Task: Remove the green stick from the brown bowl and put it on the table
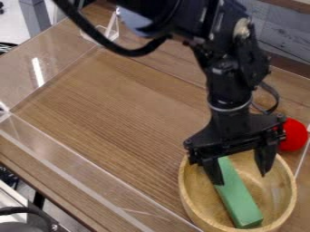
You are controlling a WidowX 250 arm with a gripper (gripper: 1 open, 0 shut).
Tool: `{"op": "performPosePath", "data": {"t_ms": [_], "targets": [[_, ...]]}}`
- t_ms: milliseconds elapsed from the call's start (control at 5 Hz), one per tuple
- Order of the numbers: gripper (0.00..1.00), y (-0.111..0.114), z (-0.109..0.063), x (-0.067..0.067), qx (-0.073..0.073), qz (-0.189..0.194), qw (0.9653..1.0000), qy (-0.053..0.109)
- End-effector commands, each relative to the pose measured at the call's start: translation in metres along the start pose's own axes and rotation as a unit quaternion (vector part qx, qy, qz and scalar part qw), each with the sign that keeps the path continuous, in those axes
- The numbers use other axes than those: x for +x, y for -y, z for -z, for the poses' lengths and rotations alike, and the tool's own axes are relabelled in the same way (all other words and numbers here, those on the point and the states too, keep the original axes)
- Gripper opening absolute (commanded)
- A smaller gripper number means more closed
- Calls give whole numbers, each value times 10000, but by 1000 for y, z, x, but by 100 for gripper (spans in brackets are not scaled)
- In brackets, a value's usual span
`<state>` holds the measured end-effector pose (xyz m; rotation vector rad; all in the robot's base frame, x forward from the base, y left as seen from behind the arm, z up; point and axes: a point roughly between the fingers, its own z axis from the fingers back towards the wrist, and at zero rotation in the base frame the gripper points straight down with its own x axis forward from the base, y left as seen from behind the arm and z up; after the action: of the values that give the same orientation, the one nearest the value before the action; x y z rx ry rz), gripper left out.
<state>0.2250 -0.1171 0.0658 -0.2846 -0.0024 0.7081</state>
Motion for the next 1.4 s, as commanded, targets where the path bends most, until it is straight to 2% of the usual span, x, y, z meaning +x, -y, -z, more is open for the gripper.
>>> {"op": "performPosePath", "data": {"t_ms": [0,400,800,1200], "targets": [[100,-1,6,0,-110,-88,9999,79],[100,13,15,9,-293,-196,9991,228],[100,21,32,26,-410,-667,9955,530],[100,16,36,36,-423,-405,9966,576]]}}
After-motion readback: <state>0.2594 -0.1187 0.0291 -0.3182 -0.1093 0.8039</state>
